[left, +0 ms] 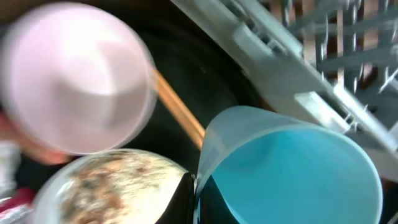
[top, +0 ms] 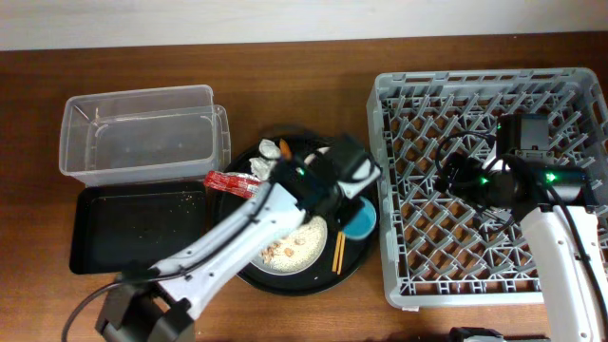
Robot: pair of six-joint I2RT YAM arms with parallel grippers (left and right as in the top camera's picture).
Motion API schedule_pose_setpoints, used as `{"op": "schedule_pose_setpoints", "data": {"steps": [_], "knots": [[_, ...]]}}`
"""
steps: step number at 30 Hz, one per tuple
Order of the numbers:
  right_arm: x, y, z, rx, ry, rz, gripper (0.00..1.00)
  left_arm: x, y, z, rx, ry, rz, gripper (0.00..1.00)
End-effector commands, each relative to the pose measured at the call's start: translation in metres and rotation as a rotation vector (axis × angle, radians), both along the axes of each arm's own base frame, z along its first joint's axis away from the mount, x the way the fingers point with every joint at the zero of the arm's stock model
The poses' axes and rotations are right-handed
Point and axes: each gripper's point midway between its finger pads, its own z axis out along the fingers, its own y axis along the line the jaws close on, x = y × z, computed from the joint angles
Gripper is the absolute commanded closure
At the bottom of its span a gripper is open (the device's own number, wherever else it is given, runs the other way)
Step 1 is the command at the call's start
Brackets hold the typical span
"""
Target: Sort waste into correct bins and load items into the dishwasher rack
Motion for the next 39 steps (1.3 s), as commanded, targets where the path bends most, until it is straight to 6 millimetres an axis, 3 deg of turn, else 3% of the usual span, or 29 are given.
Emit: {"op": "schedule_pose_setpoints", "data": {"steps": [1, 2, 5, 9, 14, 17, 21, 32, 37, 39], "knots": [[0.005, 0.017, 0.009, 0.051, -0.041, 0.112, 0.02, 0.037, 0.027, 0.069, -0.126, -0.064, 0.121, 1.0], [0.009, 0.025, 0.011, 0.078, -0.064, 0.167, 0.02, 0.043, 0.031, 0.081, -0.194, -0.036, 0.132, 1.0], [0.017, 0.078, 0.038, 0.294, -0.227, 0.477, 0.02, 0.059, 0.048, 0.11, -0.509, 0.129, 0.131, 1.0], [0.014, 0.125, 0.082, 0.532, -0.437, 0.739, 0.02, 0.063, 0.075, 0.143, -0.805, 0.242, 0.05, 1.0], [0.009, 0.155, 0.154, 0.751, -0.767, 1.017, 0.02, 0.054, 0.091, 0.179, -1.055, 0.332, -0.039, 1.0], [0.013, 0.162, 0.17, 0.758, -0.83, 1.06, 0.02, 0.047, 0.089, 0.189, -1.108, 0.359, -0.077, 1.0], [0.007, 0.187, 0.181, 0.753, -0.885, 1.173, 0.02, 0.041, 0.085, 0.194, -1.133, 0.386, -0.099, 1.0], [-0.007, 0.239, 0.176, 0.712, -0.867, 1.266, 0.02, 0.035, 0.076, 0.194, -1.125, 0.398, -0.125, 1.0], [0.002, 0.244, 0.175, 0.674, -0.859, 1.209, 0.17, 0.036, 0.073, 0.189, -1.098, 0.391, -0.116, 1.0], [0.002, 0.244, 0.176, 0.673, -0.865, 1.211, 0.29, 0.037, 0.073, 0.187, -1.089, 0.386, -0.11, 1.0]]}}
